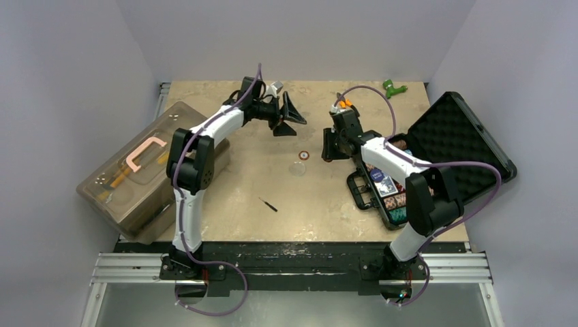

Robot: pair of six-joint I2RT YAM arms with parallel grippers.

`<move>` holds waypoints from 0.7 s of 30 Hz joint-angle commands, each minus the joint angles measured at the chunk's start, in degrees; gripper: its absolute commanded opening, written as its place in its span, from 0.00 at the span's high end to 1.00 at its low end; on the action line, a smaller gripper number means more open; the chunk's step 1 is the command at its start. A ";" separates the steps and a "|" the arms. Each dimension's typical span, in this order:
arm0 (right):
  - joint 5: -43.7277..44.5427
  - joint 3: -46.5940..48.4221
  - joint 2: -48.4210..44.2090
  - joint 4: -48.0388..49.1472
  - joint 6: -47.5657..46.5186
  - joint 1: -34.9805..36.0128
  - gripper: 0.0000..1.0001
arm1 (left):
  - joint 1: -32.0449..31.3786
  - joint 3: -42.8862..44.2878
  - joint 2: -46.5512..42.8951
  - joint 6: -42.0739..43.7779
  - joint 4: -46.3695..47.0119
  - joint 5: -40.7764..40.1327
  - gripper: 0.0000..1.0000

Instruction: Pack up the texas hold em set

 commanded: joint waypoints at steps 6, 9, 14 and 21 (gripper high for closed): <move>-0.93 5.27 -2.67 -2.05 -0.79 2.30 0.67 | -3.45 5.14 5.77 0.67 1.39 6.51 0.30; -0.89 6.47 -2.80 -2.58 -0.71 2.79 0.67 | -4.77 6.21 7.55 0.34 1.23 7.75 0.30; -0.38 7.64 -2.91 -3.13 -0.68 3.38 0.67 | -5.99 6.68 9.24 0.03 1.36 7.54 0.34; -0.10 8.94 -2.83 -3.61 -0.70 3.84 0.67 | -6.35 7.97 11.04 -0.32 1.95 8.52 0.40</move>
